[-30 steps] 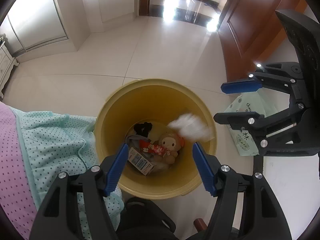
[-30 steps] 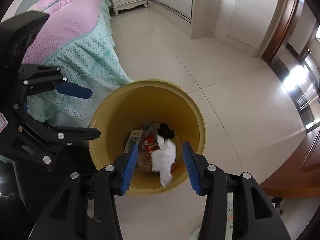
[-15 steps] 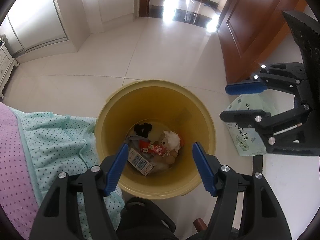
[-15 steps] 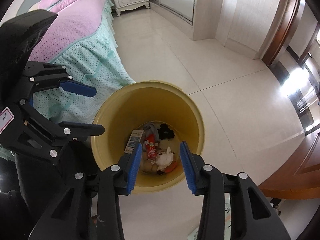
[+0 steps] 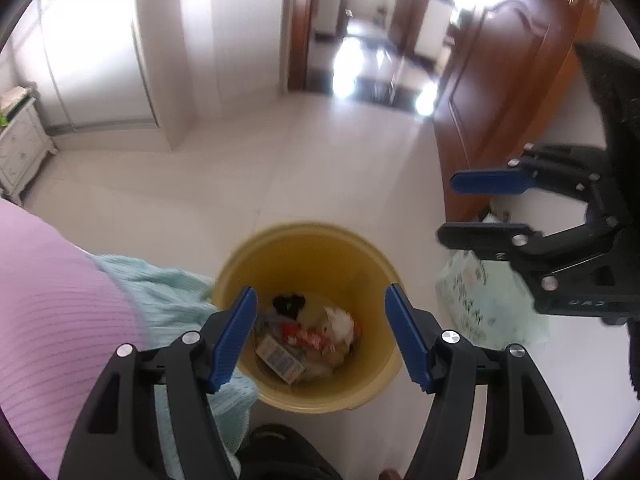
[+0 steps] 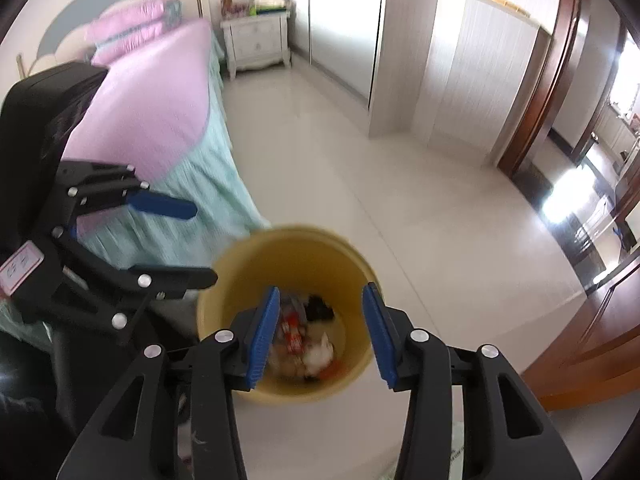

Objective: Collect trash
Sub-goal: 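Move both empty tools back over the bed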

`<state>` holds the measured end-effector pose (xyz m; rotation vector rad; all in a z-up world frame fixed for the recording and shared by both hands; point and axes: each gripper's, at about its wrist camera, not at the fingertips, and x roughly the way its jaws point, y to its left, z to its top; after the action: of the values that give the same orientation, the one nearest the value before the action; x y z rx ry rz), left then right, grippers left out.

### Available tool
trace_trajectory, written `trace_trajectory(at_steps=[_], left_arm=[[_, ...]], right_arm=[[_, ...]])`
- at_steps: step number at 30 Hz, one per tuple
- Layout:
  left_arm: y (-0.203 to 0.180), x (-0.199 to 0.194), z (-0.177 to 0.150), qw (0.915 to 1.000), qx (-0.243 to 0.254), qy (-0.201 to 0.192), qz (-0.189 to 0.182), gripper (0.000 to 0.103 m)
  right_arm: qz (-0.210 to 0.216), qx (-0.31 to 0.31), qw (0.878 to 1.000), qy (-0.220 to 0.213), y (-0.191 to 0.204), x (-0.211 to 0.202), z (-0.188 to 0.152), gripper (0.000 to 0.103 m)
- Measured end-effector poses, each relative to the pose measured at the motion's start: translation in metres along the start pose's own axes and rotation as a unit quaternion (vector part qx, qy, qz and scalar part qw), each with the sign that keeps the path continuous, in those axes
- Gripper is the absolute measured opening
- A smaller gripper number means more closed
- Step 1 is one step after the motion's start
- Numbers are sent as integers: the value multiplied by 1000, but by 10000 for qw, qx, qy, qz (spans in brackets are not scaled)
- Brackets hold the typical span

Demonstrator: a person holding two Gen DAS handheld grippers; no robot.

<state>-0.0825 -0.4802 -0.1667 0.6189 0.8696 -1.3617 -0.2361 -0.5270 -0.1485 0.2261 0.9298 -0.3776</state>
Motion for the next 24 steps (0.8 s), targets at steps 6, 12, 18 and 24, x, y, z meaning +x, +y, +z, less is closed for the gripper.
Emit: trace_trajectory(at_steps=[6,12,18,24], left_arm=[[17,-70,-9,9959,-309,-721,456,71],[43,-151,-35,9765,-897,-1528,1227,91],[73,-218,-77,9454,-1409,-1901,2241,98],[98,-270,-120,9122,-1924,-2205,2867,99]], right_arm=[[-217,41,9960,-868,24,-37,28,45],[42,-296,9826,-1836,78,-77,55,66],[501,-714,9678,-2360,144,-85,80,80],[693,-975,9543,-2740,203,-86,94,90]])
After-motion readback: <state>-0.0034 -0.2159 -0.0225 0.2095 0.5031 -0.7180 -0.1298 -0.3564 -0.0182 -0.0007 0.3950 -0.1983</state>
